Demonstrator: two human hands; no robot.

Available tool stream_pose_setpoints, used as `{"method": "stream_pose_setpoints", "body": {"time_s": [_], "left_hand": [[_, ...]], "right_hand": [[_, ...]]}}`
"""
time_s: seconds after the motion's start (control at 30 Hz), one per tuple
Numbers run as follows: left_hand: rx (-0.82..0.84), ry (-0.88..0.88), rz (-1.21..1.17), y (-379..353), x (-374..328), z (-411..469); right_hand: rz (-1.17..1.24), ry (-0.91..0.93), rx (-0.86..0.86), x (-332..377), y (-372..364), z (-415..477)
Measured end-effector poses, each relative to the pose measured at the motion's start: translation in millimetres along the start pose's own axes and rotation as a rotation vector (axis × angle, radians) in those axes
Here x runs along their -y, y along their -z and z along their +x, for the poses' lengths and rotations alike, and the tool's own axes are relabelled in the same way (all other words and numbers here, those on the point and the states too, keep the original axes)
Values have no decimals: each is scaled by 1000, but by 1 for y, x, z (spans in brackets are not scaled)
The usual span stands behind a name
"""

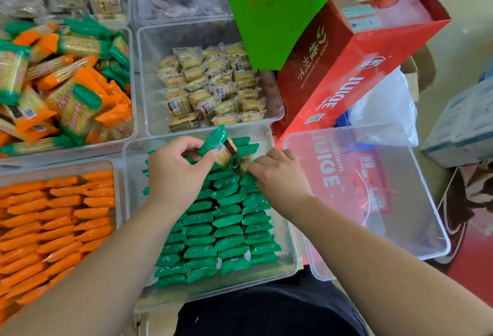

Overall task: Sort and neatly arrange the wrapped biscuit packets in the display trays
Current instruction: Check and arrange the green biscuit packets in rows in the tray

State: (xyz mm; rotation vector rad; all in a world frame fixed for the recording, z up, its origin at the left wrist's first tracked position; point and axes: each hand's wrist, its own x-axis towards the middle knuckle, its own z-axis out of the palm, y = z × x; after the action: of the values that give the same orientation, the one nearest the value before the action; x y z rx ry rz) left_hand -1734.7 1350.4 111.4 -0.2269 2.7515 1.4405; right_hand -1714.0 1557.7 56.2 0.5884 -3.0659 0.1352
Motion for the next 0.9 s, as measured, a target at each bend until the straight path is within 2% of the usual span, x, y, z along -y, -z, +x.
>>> {"method": "stream_pose_setpoints", "body": {"time_s": [0.13, 0.27, 0.43, 0.57, 0.7, 0.83, 0.9], "left_hand": [[-92, 123, -97, 12, 15, -23], [-72, 207, -147, 17, 23, -47], [-51, 358, -280, 16, 33, -69], [-22, 506, -477, 15, 28, -80], [33, 617, -717, 20, 25, -84], [91, 568, -839, 32, 7, -90], [116, 509, -788, 35, -4, -97]], "right_hand": [[-112, -56, 101, 5, -6, 10], [-155, -75, 228, 9, -10, 12], [-87, -72, 442, 9, 6, 2], [-52, -65, 452, 15, 23, -3], [317, -285, 113, 29, 48, -28], [941, -572, 128, 41, 85, -56], [1036, -589, 118, 43, 101, -69]]}}
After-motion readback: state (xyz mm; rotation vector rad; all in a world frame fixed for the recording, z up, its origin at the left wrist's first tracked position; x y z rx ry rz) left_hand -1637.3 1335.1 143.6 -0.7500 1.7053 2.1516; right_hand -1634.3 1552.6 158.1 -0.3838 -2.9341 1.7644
